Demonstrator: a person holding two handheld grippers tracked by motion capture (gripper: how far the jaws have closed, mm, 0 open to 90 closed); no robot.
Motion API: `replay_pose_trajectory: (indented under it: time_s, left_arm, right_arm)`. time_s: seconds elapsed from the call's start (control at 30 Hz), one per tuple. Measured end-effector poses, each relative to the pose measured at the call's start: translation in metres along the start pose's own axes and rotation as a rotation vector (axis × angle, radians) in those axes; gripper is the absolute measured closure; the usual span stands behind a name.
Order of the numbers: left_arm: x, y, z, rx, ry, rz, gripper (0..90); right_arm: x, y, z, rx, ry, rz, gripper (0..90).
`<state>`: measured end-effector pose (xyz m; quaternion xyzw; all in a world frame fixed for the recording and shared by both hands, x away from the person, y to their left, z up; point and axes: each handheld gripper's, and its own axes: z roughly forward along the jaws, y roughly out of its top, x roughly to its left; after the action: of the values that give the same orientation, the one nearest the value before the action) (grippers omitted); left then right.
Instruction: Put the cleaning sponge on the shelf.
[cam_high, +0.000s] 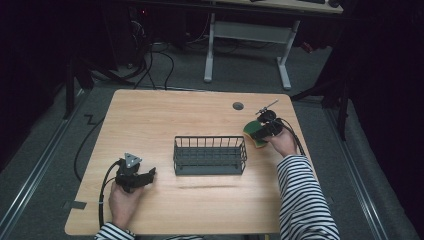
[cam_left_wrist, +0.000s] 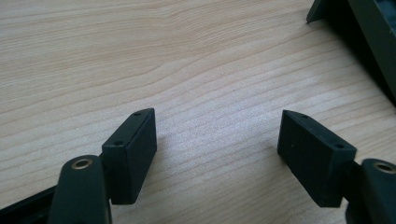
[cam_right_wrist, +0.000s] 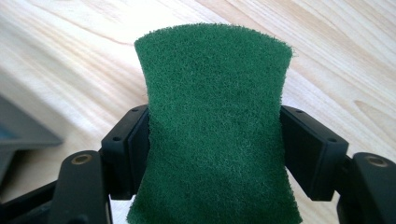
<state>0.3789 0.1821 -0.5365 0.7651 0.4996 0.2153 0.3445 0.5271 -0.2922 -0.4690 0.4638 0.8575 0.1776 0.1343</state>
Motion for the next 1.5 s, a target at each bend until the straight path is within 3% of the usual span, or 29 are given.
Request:
replay_pose_trajectory:
  time_s: [0.33,0.93,1.2,1.37,1.5]
  left_arm:
    - [0.0,0.0,0.0,0.0,0.001,0.0,28.7]
    - [0.0,0.0,0.0,0.0,0.0,0.0,28.6]
    - [0.0,0.0,0.0,0.0,0.0,0.0,28.6]
    - [0.0,0.0,0.0,0.0,0.0,0.0,28.6]
    - [0.0,0.0,0.0,0.0,0.0,0.0,28.5]
  right_arm:
    - [0.008,-0.006,-0.023,-0.034,0.016,-0.025,30.0]
    - [0.034,-0.01,-0.085,-0.159,0.023,-0.117,30.1]
    - [0.06,-0.006,-0.112,-0.226,0.055,-0.196,30.1]
    - [0.08,-0.003,-0.119,-0.234,0.067,-0.269,30.1]
    - [0.092,0.001,-0.12,-0.245,0.084,-0.297,30.1]
